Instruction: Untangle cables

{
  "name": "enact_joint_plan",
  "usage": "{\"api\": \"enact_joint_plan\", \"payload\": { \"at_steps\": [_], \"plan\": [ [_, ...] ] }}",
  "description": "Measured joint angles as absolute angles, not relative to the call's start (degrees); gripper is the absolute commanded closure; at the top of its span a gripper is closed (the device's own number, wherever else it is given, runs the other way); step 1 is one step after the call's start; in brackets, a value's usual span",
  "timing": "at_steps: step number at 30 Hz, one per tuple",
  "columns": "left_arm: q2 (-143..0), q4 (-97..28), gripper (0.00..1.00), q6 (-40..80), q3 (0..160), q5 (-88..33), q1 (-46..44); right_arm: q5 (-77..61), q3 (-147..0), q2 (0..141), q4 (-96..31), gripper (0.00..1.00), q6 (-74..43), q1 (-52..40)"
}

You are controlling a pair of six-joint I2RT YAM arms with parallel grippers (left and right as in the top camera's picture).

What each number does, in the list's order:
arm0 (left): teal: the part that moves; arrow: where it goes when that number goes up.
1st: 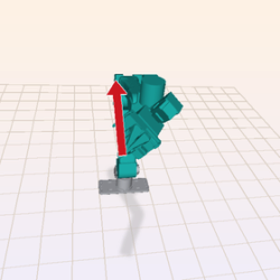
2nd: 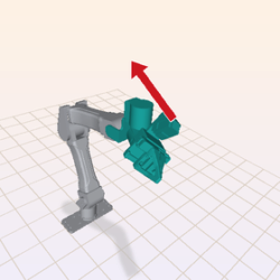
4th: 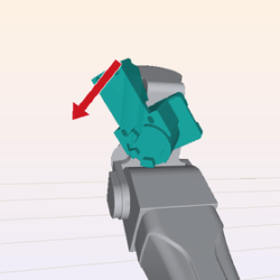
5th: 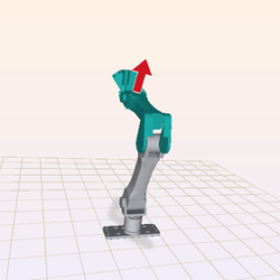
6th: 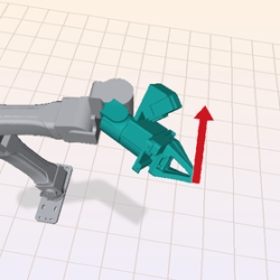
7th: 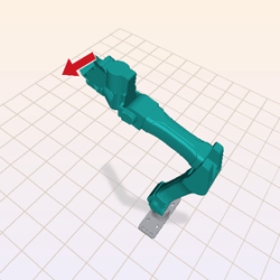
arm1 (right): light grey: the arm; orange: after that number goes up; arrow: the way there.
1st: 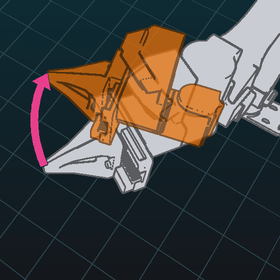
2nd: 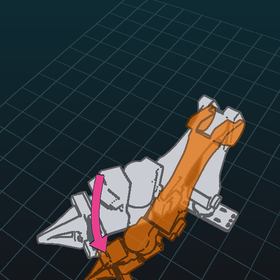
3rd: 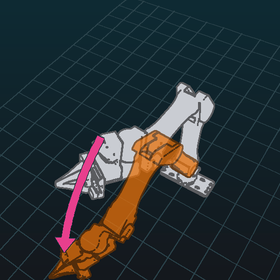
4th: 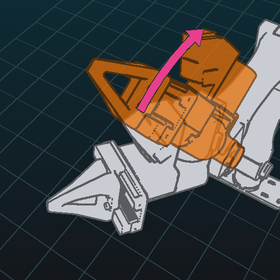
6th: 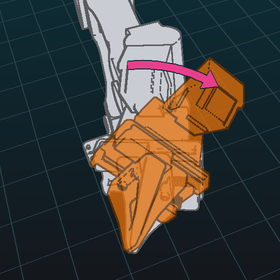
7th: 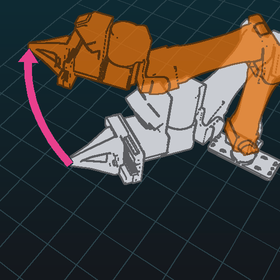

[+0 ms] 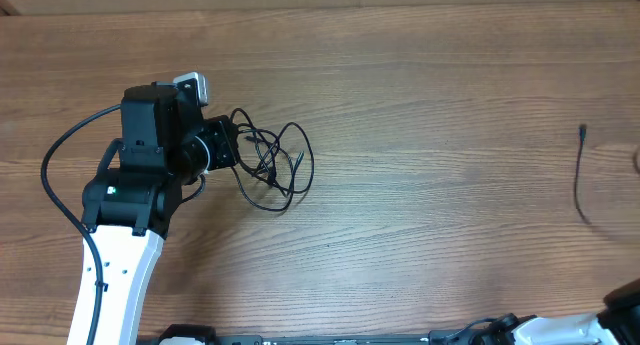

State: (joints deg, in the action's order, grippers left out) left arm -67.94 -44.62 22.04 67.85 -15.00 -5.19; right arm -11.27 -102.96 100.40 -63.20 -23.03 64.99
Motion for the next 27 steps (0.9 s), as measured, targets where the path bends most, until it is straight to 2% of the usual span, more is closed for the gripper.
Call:
{"api": "enact_joint_plan", "payload": {
  "at_steps": [3, 7, 9, 11, 13, 14, 17, 20, 27],
  "plan": [
    [-67.9, -44.6, 0.96, 22.0, 67.9, -15.9, -5.2, -17.3, -103.0, 100.8, -63.7, 0.0, -23.6, 67.0],
    [-67.9, -44.6, 0.96, 21.6, 67.9, -17.4, -5.2, -31.0, -103.0, 100.8, -64.8, 0.0, -16.1, 66.7],
    [-67.9, -43.7, 0.96, 19.3, 67.9, -20.2, -5.2, -43.2, -102.9, 100.8, -68.6, 0.0, -5.4, 65.6],
    [-67.9, -42.1, 0.96, 15.9, 67.9, -24.9, -5.2, -56.2, -102.7, 100.8, -76.7, 0.0, 10.6, 62.9],
    [-67.9, -40.8, 0.96, 12.6, 67.9, -30.0, -5.2, -61.3, -102.7, 100.8, -82.8, 0.0, 21.0, 60.4],
    [-67.9, -40.5, 0.96, 10.7, 67.9, -33.1, -5.2, -64.1, -102.6, 100.5, -86.1, 0.0, 28.0, 57.2],
    [-67.9, -40.5, 0.96, 7.8, 67.9, -38.9, -5.2, -66.7, -102.6, 99.3, -88.1, 0.0, 39.2, 48.2],
    [-67.9, -40.5, 0.96, 6.6, 67.9, -42.6, -5.2, -64.7, -102.6, 96.4, -88.6, 0.0, 44.2, 35.5],
    [-67.9, -40.5, 0.96, 2.5, 67.9, -50.1, -5.3, -58.3, -102.6, 93.8, -89.4, 0.04, 46.8, 7.7]
  ]
}}
